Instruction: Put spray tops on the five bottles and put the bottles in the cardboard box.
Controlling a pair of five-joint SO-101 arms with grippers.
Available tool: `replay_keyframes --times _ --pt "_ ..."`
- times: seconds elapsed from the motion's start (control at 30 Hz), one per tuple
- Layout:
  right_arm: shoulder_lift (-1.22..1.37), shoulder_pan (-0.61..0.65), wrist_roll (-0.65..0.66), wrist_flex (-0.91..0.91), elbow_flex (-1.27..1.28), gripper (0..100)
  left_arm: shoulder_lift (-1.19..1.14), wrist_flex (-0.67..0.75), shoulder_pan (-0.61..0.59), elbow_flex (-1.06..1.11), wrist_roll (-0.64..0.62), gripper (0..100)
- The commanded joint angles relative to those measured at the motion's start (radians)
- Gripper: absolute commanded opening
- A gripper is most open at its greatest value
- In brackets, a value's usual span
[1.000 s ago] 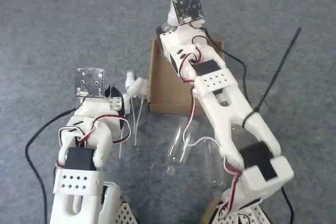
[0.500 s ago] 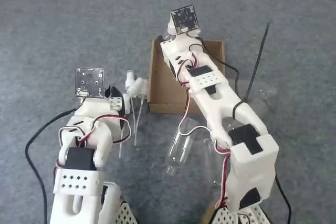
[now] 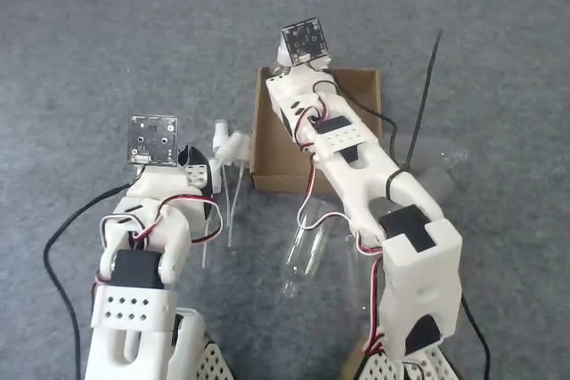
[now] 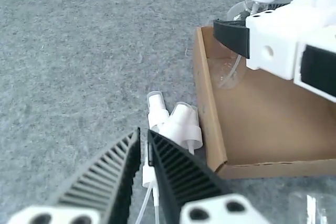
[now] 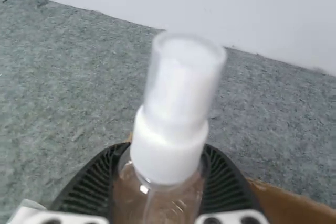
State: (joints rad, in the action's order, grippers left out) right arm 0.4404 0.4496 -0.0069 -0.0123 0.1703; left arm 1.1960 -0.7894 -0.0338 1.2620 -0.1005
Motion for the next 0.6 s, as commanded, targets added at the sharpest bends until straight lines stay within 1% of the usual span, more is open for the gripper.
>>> replay_keyframes --times 0.0,0.37,0.47,0.57 --pt "-0.013 0.016 -0.008 -0.015 -0.052 0.7 0.020 0.028 -0.005 -0.004 -0.011 1" --pt "-0.012 0.016 -0.005 -0.013 -0.052 0.7 0.020 0.026 -0.005 -0.004 -0.011 1" --pt "-0.012 0.018 0.041 -0.013 -0.052 0.7 0.020 0.026 -0.005 -0.004 -0.011 1" --pt "-0.012 0.018 0.052 -0.013 -0.052 0.7 0.020 0.029 -0.005 0.004 -0.011 1"
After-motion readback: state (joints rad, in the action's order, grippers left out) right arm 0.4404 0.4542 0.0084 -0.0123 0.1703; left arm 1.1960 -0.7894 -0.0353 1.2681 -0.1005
